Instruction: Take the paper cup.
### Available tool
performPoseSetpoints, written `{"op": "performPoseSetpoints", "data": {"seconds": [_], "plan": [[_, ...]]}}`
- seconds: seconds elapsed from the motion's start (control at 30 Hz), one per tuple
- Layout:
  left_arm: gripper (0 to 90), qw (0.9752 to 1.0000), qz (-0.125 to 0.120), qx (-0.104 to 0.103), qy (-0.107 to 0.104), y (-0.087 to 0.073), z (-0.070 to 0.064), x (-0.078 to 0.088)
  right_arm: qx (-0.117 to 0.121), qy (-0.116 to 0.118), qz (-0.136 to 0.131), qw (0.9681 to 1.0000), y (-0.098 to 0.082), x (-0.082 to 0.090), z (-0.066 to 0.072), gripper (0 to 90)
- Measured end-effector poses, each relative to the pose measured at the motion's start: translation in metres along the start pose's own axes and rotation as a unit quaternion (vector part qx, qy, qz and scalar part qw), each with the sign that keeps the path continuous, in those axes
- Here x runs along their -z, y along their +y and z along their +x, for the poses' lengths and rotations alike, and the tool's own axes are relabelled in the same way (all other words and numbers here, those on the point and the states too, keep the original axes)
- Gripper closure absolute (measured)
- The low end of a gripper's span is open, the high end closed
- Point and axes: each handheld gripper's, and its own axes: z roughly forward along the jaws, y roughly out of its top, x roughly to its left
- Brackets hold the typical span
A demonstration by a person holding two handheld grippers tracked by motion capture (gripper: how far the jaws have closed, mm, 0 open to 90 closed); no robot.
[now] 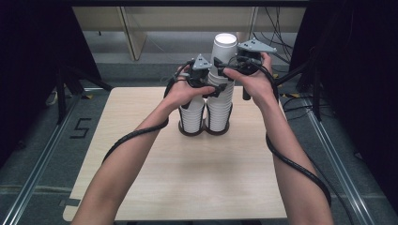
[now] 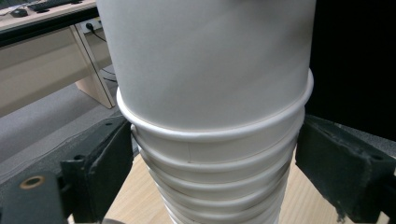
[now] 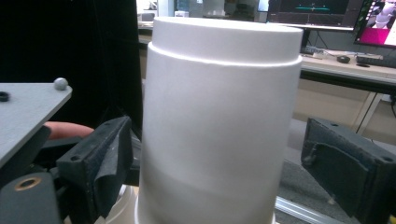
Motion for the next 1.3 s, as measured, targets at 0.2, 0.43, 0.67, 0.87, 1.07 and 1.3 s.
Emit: {"op": "performPoseSetpoints", "data": {"seconds": [0.2, 0.43, 0.67, 0.87, 1.07, 1.3], "plan": [[11.8, 1.0, 0.002, -0.002, 0.001, 0.0, 0.0, 0.0, 0.004, -0.006, -0.007, 1.0, -0.001, -0.01, 0.003, 17.6], [12.0, 1.0, -0.001, -0.001, 0.002, 0.0, -0.001, 0.0, -0.007, -0.008, -0.035, 0.9993, 0.005, -0.006, 0.002, 19.1], [12.1, 1.0, -0.003, 0.002, 0.001, 0.0, -0.001, 0.0, -0.016, -0.011, -0.065, 0.9977, 0.014, -0.001, 0.003, 19.7], [12.1, 1.0, 0.001, -0.003, 0.003, 0.0, 0.0, 0.001, -0.016, -0.015, -0.09, 0.9957, 0.025, 0.005, 0.002, 20.0], [12.2, 1.0, 0.002, -0.003, 0.002, 0.0, 0.0, 0.001, -0.018, -0.017, -0.12, 0.9924, 0.04, 0.014, 0.001, 20.1], [12.2, 1.0, 0.003, -0.003, 0.002, 0.0, 0.0, 0.001, -0.021, -0.019, -0.137, 0.9901, 0.05, 0.022, 0.0, 20.3]]}}
